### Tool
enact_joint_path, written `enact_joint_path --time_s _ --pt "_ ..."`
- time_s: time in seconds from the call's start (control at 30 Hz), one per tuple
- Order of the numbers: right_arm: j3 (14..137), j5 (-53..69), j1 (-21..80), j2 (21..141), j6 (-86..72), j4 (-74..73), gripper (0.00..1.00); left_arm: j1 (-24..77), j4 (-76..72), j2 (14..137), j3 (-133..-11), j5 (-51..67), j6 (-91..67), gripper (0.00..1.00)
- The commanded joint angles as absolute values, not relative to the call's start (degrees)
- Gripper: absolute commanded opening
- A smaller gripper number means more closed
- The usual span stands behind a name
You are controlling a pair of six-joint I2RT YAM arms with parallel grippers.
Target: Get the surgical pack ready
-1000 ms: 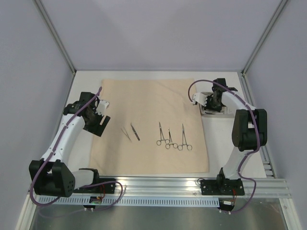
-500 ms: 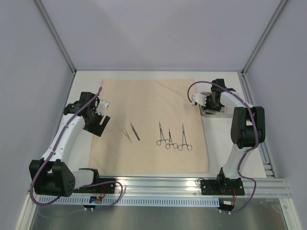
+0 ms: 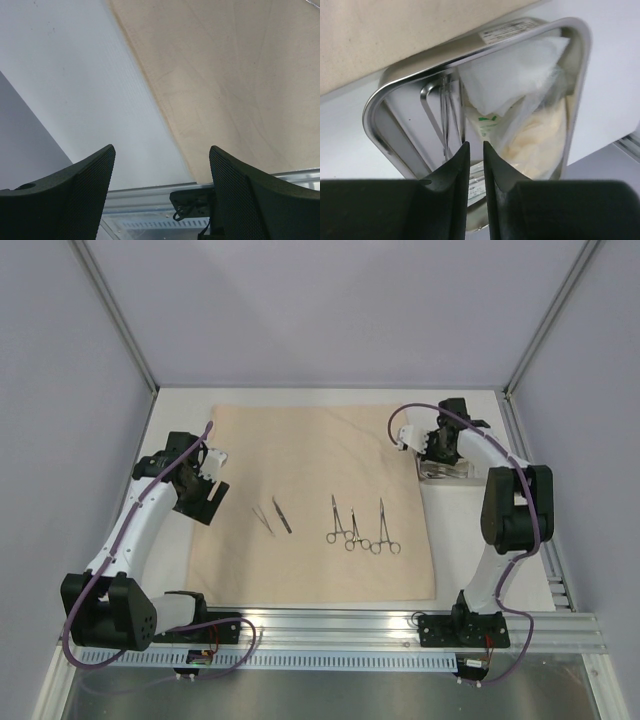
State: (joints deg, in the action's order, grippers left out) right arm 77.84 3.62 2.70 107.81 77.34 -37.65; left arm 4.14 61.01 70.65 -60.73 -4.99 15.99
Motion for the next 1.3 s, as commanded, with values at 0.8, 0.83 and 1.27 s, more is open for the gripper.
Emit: enact_joint_path --time_s 0.8,0.83,1.27 --pt "84.9 4.8 49.9 107.7 -17.5 -21.3 0.43 1.6 60.1 59.3 -59.5 -5.1 15.4 0.86" --pt "87.0 4.8 51.4 109.2 -17.7 -21.4 0.43 1.6 60.2 59.1 -59.5 -4.9 15.6 0.86" --pt "92.4 0.1 54.1 122.2 -18.7 -24.4 0.40 1.6 60.2 58.7 -59.9 -2.9 15.9 0.86"
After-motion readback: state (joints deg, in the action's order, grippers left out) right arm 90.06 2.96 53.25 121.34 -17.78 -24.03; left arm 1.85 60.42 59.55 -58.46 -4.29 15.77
